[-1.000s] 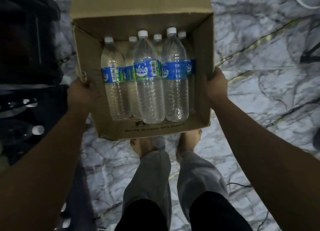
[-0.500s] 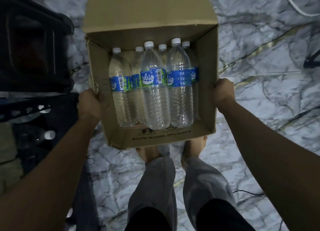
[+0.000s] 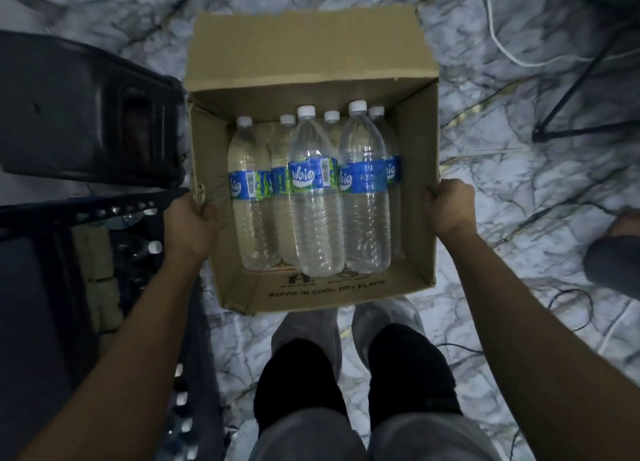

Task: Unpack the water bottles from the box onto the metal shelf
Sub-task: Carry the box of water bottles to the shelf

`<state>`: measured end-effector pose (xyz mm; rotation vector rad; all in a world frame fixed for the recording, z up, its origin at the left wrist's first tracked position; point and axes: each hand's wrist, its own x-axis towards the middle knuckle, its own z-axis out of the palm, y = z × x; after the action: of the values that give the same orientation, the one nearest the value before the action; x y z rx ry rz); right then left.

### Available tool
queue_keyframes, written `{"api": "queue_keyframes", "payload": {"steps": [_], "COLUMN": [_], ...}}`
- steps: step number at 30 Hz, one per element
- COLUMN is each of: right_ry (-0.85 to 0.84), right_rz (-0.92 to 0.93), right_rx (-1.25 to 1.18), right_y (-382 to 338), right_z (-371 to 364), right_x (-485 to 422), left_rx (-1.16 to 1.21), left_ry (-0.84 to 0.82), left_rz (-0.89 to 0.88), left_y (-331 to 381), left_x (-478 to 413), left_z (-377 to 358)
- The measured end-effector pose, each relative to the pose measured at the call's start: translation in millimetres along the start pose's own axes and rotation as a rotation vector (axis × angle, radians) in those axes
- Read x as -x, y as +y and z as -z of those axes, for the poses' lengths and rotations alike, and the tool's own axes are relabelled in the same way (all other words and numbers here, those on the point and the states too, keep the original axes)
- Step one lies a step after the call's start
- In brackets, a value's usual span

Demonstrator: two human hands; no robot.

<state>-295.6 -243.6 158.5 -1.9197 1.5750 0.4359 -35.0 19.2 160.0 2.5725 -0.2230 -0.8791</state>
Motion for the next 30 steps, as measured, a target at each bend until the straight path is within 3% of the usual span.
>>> {"api": "queue_keyframes", "payload": {"steps": [16, 30], "right_ry": [0.170, 0.220], "right_rz": [0.229, 0.334], "right_rx": [0.130, 0.072], "right_y": [-10.1, -23.4], "right_z": [225.0, 271.9], "right_x": [188.2, 232.5], "left_rx": [-0.025, 0.078], "left_ry": [0.115, 0.187], "left_rz": [-0.130, -0.124], "left_y": [126.4, 128.8], "left_x": [208.7, 275.6], "left_z": [182.4, 222.2]}}
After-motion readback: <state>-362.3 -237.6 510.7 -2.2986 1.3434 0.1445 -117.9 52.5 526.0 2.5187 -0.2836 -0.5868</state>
